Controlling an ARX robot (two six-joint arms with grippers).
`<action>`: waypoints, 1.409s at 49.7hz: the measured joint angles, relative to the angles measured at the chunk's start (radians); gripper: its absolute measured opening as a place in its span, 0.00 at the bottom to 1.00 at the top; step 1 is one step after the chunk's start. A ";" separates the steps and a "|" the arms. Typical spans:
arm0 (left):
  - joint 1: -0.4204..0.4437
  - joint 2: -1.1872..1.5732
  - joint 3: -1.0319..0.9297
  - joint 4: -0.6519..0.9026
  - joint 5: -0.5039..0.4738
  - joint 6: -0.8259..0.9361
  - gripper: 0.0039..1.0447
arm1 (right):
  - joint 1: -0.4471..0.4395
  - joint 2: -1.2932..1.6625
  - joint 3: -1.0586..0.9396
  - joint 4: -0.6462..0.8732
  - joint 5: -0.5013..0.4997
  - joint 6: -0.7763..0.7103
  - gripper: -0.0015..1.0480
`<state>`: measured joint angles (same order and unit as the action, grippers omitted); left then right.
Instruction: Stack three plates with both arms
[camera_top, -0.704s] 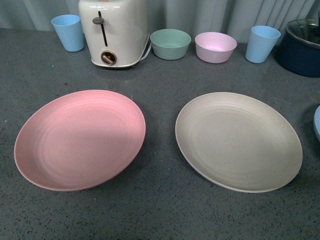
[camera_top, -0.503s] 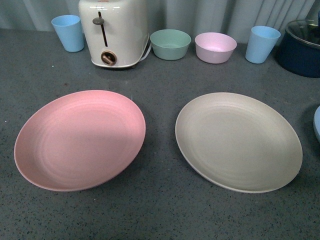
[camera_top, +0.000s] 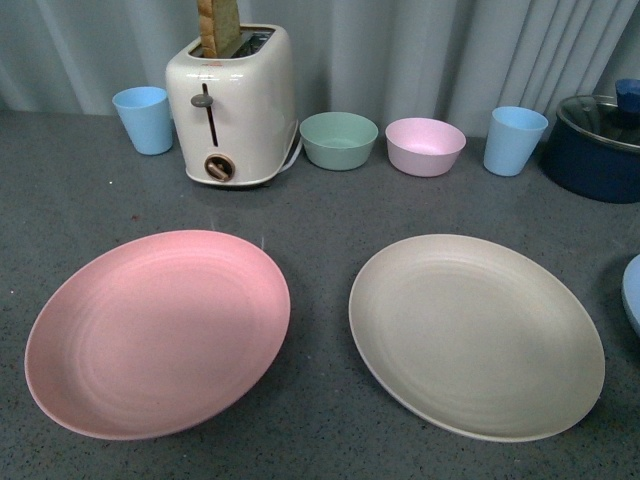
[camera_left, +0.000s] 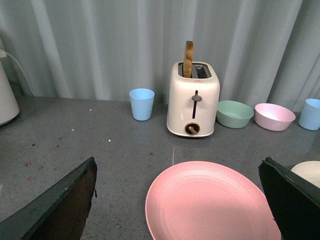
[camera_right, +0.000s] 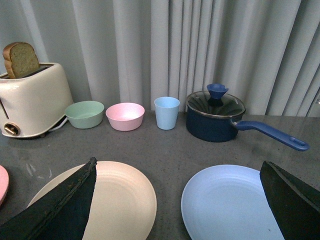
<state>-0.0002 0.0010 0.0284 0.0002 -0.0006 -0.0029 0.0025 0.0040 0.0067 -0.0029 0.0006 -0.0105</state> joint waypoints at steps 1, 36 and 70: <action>0.000 0.000 0.000 0.000 0.000 0.000 0.93 | 0.000 0.000 0.000 0.000 0.000 0.000 0.93; 0.197 1.091 0.318 0.491 0.099 -0.041 0.93 | 0.000 0.000 0.000 0.000 0.000 0.000 0.93; 0.194 1.765 0.784 0.126 0.212 0.215 0.93 | 0.000 0.000 0.000 0.000 -0.001 0.000 0.93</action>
<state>0.1936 1.7657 0.8124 0.1261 0.2115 0.2119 0.0025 0.0040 0.0067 -0.0029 -0.0006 -0.0105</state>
